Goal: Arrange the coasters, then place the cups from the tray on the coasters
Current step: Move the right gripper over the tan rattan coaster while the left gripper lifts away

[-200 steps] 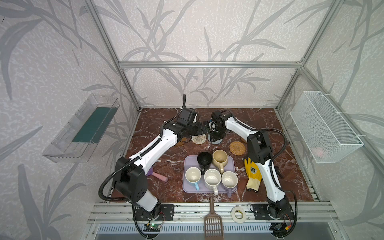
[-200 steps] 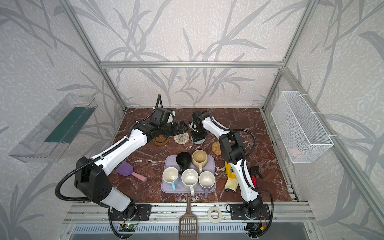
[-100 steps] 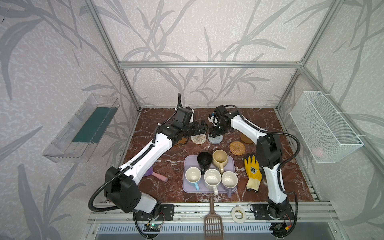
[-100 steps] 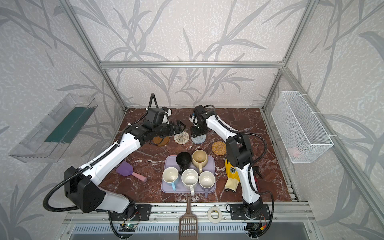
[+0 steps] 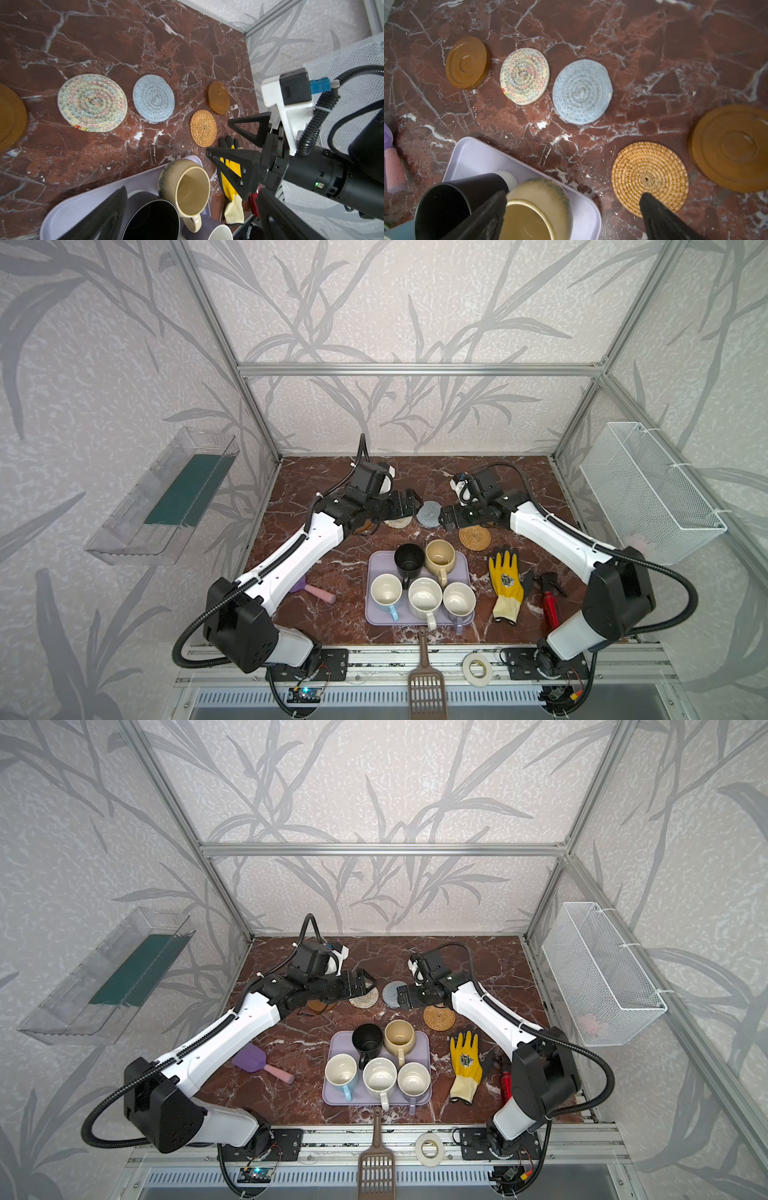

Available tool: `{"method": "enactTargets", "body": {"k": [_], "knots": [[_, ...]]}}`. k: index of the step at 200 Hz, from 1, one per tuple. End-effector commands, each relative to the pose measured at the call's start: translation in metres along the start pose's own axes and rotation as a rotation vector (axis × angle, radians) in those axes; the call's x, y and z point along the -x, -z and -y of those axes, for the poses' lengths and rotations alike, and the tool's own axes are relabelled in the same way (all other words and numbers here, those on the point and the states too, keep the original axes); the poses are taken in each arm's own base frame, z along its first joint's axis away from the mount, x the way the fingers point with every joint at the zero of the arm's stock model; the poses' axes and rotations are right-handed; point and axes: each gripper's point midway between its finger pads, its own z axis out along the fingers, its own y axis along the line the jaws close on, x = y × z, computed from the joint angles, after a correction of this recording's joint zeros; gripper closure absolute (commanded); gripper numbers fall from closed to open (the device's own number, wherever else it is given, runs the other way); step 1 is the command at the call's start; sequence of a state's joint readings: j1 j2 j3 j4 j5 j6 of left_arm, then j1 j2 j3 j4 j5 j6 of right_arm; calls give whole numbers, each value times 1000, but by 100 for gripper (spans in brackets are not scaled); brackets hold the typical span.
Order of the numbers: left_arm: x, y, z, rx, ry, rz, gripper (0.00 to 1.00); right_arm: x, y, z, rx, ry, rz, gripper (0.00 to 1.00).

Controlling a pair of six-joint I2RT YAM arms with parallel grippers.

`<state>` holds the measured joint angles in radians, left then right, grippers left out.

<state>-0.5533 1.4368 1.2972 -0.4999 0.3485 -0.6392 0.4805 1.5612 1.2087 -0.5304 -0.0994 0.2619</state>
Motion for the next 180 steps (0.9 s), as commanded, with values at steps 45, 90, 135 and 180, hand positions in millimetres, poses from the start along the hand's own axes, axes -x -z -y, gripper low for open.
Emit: {"method": "enactTargets", "body": {"k": [45,90,135,180], "knots": [[-27,-28,30,22,-140,-87,0,-28,1,59,-99,-196,61,4],[-30,-58,43,23,-178,-125,1,-51,-21,83,-132,-254,-21,40],[-29,-77,51,4,-169,-143,1,-57,-47,85,-114,-258,-69,52],[-27,-77,41,73,-207,-147,1,-70,-68,91,-133,-258,-143,61]]}}
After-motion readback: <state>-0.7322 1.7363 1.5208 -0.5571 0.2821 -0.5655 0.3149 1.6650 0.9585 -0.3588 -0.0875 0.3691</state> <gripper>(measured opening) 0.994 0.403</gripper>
